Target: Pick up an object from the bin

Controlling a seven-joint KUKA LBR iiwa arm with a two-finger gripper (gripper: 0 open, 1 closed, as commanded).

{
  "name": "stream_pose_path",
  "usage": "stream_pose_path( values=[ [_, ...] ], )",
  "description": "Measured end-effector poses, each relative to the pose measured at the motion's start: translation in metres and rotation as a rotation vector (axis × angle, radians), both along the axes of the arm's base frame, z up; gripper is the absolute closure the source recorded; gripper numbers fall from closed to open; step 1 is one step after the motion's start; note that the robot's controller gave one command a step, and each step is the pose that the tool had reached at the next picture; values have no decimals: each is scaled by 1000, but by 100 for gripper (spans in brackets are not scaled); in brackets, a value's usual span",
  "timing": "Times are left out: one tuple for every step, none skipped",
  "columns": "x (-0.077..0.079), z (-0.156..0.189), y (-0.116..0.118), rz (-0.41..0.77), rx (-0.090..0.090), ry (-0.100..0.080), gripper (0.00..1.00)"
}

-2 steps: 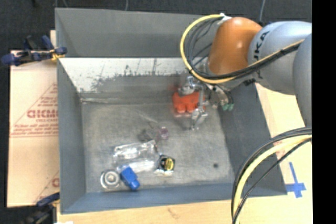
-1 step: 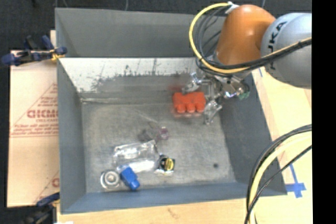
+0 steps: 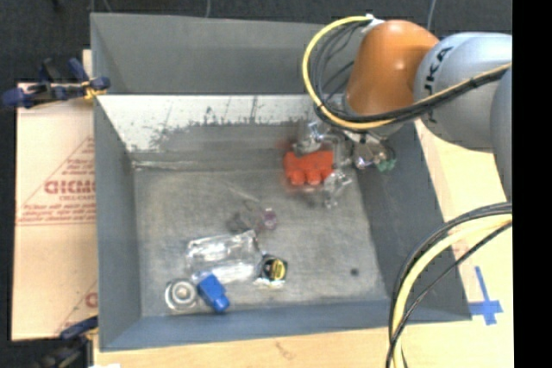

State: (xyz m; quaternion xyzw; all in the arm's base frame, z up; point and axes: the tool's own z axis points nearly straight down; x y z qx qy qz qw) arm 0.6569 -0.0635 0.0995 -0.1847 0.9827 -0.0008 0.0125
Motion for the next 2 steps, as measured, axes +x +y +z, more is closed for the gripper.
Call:
stream_pose_path(
  values=[
    [-2, -5, 0, -1, 0, 7, 100],
    [-12, -9, -7, -1, -9, 62, 0]
  ],
)
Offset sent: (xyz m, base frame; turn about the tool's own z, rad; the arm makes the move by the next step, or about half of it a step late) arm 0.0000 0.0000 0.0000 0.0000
